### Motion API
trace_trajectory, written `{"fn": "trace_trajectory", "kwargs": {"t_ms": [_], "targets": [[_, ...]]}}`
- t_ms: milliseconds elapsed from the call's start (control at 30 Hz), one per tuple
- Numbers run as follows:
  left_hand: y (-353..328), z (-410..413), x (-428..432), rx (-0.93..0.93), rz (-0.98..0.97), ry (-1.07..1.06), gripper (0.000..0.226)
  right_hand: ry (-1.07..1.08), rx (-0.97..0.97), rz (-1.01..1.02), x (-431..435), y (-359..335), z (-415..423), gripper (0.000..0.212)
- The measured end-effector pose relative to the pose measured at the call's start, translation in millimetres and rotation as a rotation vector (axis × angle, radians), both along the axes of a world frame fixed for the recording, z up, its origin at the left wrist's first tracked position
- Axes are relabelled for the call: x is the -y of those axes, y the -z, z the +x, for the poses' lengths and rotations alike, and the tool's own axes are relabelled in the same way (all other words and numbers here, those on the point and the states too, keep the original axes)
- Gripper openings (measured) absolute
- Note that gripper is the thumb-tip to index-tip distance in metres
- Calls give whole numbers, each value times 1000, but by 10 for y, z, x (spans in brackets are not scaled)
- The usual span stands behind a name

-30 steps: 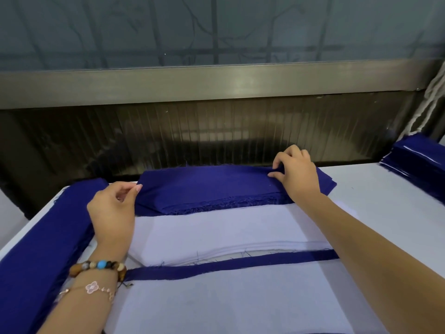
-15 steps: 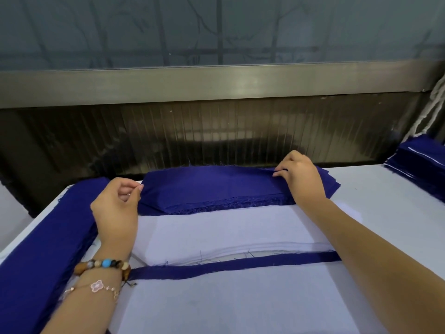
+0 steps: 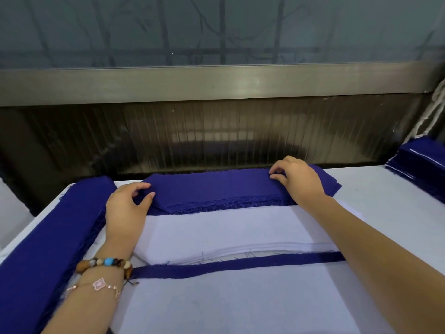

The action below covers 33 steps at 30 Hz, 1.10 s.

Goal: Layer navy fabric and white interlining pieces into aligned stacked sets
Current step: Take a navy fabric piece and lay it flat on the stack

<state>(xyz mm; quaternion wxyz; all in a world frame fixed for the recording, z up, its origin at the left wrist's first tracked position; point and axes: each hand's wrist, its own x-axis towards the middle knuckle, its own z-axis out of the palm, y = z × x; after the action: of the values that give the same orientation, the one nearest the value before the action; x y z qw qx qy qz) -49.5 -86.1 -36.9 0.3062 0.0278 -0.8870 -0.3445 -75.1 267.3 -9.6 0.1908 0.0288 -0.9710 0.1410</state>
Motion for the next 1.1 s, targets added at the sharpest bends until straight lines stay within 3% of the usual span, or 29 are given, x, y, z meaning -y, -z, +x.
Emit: {"fn": "trace_trajectory", "kwargs": {"t_ms": [167,333,467,667,800,933,1067,1100], "targets": [[-28,14,-18,-81,4,12,35,16,280,-193,11,-179,-88,39],[-56,27,-29,-170,45,6,28,66,328,-251,87,-181,-121,13],[-26,10,-15,-75,44,9,32,51,273,-211,79,-180,-91,9],[-187,42,27,80,40,17,33,-128,80,42,-13,-110,3,14],[-638,78,-12,220,44,284,25,-276,60,151,-73,-98,31,17],[-848,63,-489,303,-205,480,43,-300,72,154,-51,-115,32,20],[-725,-37,-1095,265,-506,449,70,-268,58,177,69,-109,28,69],[-682,-65,-1214,223,-594,441,71,-249,51,207,91,-105,20,72]]}}
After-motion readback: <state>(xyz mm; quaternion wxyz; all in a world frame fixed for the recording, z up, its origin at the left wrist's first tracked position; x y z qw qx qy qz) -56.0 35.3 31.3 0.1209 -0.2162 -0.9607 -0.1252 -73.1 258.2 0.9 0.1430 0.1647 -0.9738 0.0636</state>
